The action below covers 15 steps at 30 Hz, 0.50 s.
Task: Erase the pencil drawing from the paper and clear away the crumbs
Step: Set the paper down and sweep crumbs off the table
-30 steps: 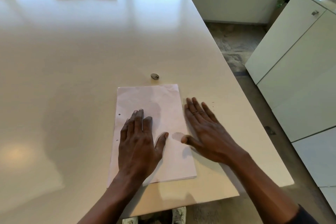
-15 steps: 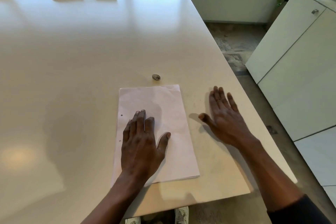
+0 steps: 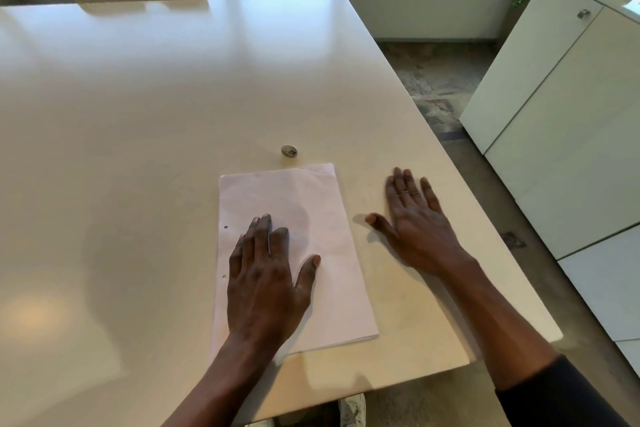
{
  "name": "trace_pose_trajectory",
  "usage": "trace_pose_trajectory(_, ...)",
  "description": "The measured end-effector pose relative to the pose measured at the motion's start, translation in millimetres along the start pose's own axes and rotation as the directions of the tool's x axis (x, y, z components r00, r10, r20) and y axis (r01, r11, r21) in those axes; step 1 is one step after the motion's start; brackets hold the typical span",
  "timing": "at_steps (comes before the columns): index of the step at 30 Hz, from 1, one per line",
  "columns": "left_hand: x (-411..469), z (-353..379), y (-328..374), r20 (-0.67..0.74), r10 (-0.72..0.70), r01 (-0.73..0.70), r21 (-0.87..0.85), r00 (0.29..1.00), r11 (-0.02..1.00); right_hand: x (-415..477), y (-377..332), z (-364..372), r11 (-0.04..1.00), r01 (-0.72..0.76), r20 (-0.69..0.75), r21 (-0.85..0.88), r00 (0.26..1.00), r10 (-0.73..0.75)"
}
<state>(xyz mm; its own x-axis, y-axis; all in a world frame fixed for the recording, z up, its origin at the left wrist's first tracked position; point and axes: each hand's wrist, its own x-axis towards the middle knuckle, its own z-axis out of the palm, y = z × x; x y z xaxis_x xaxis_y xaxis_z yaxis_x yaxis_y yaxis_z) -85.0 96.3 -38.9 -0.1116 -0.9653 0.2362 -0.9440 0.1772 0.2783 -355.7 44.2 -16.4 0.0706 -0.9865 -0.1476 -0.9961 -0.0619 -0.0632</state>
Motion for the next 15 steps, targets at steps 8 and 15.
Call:
trace_pose_trajectory(8,0,-2,1,0.004,-0.004,0.004,-0.005,1.0,1.0,-7,-29,1,0.981,0.184,-0.009,0.064,0.983,-0.184)
trace_pose_trajectory(15,1,-5,2,0.007,-0.002,0.003,-0.011,1.0,1.0,0,-26,6,0.988,0.15,-0.03,0.033,0.988,-0.149)
